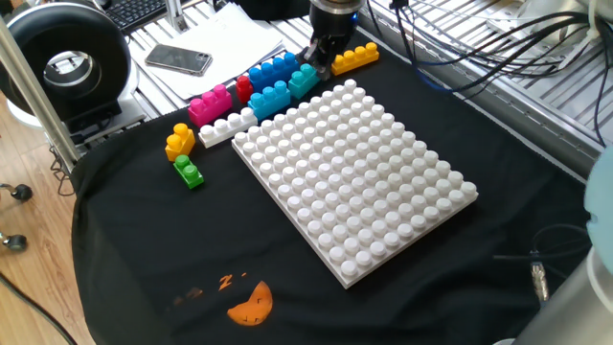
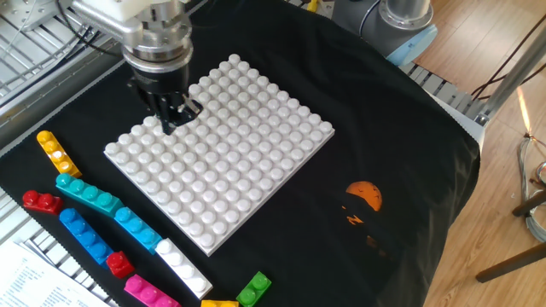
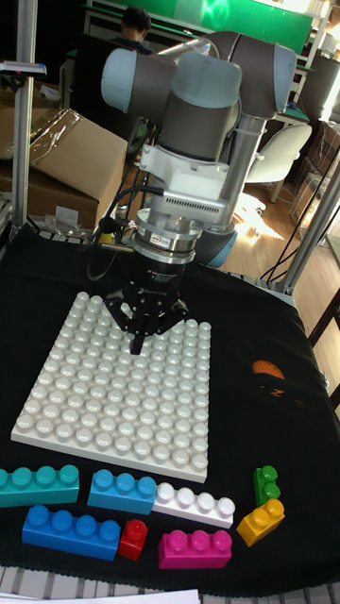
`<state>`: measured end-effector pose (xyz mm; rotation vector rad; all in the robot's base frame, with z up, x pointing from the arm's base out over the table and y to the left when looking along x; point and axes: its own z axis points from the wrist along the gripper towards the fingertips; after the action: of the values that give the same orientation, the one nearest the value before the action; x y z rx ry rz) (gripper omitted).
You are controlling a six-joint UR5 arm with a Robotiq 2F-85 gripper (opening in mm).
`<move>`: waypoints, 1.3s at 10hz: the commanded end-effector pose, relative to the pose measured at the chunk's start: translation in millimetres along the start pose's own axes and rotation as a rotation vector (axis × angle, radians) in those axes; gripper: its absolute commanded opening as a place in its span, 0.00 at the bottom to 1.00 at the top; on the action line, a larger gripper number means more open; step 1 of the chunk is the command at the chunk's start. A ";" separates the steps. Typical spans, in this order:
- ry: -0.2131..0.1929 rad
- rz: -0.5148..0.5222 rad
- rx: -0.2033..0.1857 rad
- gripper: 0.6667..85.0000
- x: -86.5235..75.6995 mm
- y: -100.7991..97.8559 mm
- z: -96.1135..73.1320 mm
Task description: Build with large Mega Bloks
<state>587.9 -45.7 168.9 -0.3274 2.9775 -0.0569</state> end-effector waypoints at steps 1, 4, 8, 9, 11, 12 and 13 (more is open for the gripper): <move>-0.024 -0.096 0.018 0.03 -5.9 -22.4 8.0; -0.022 -0.041 -0.002 0.03 -5.2 -16.0 7.4; 0.002 0.222 -0.032 0.02 -0.2 -8.3 7.4; 0.004 0.222 -0.007 0.02 1.3 -14.9 7.5; 0.037 0.124 -0.007 0.09 4.0 -8.8 8.6; 0.035 0.023 -0.023 0.42 -4.3 -15.3 14.8; 0.046 -0.063 -0.041 0.49 -8.7 -32.3 22.3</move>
<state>595.0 -64.5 156.3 -0.2385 3.0182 -0.0397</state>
